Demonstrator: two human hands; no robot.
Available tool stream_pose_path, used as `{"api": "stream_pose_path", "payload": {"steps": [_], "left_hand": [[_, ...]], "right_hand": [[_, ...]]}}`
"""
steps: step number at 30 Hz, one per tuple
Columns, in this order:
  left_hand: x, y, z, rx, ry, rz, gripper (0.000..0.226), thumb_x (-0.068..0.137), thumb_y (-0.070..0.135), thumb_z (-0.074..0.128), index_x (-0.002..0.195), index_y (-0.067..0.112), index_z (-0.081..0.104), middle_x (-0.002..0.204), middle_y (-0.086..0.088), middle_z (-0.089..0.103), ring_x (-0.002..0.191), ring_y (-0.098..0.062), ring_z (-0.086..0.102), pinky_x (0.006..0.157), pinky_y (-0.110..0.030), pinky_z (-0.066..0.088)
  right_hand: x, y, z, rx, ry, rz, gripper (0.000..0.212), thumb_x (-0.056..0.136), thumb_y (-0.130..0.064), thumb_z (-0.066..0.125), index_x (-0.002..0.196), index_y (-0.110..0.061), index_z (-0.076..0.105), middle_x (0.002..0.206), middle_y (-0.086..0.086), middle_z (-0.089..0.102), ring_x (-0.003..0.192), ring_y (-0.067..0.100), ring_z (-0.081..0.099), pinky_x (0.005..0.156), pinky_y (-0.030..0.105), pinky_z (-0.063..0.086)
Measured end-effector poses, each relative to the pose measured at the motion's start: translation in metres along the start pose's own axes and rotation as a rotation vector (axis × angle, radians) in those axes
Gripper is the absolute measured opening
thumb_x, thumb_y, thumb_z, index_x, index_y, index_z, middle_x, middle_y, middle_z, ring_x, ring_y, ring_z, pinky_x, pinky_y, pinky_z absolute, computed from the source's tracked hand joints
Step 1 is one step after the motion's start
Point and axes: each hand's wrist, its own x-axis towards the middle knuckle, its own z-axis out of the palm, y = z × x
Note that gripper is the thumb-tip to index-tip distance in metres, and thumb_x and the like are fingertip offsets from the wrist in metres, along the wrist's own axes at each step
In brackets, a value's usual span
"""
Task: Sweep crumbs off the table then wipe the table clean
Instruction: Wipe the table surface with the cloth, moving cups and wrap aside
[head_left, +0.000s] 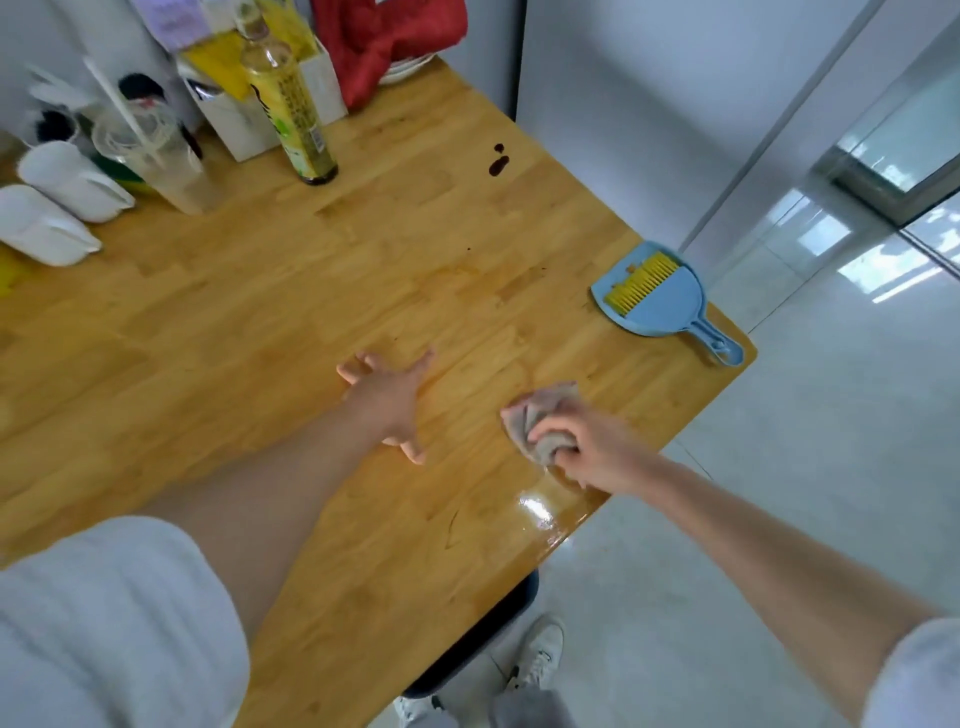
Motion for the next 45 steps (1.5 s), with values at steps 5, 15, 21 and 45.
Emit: {"api": "stream_pose_path", "payload": {"steps": [5,15,21,45], "left_hand": [[0.006,-0.005,0.003,-0.034,0.003,0.013,0.151,0.056,0.052,0.093,0.146,0.051,-0.029,0.155,-0.037,-0.016,0.140,-0.065,-0.006,0.111,-0.064,0.032],[0.011,-0.007,0.003,0.008,-0.001,0.025,0.151,0.057,0.055,0.091,0.144,0.050,-0.032,0.154,-0.038,-0.019,0.139,-0.067,-0.005,0.110,-0.066,0.032],[0.009,0.000,0.000,0.047,-0.039,-0.019,0.147,0.063,0.056,0.088,0.144,0.046,-0.034,0.154,-0.040,-0.018,0.141,-0.063,-0.010,0.115,-0.068,0.018],[0.078,0.236,-0.061,-0.129,0.572,0.655,0.008,0.092,0.018,0.059,0.093,0.022,0.065,0.100,0.004,0.063,0.099,-0.021,0.057,0.074,-0.042,0.053]], "right_hand": [[0.074,-0.002,-0.028,0.177,0.392,0.349,0.037,0.096,-0.011,0.061,0.128,-0.030,0.060,0.127,-0.005,0.053,0.069,0.015,0.072,0.050,0.030,0.060],[-0.036,0.018,-0.017,0.222,0.436,0.417,0.030,0.086,-0.005,0.063,0.098,-0.031,0.070,0.113,-0.018,0.061,0.083,0.009,0.066,0.063,0.029,0.058],[-0.020,0.010,-0.008,0.159,0.362,0.347,0.027,0.088,-0.005,0.064,0.104,-0.027,0.068,0.114,-0.020,0.056,0.088,0.000,0.059,0.062,0.008,0.045],[-0.022,0.141,-0.173,0.823,0.770,0.503,0.037,0.089,0.004,0.057,0.084,-0.028,0.076,0.105,0.023,0.066,0.065,0.033,0.064,0.053,0.035,0.056]]}}
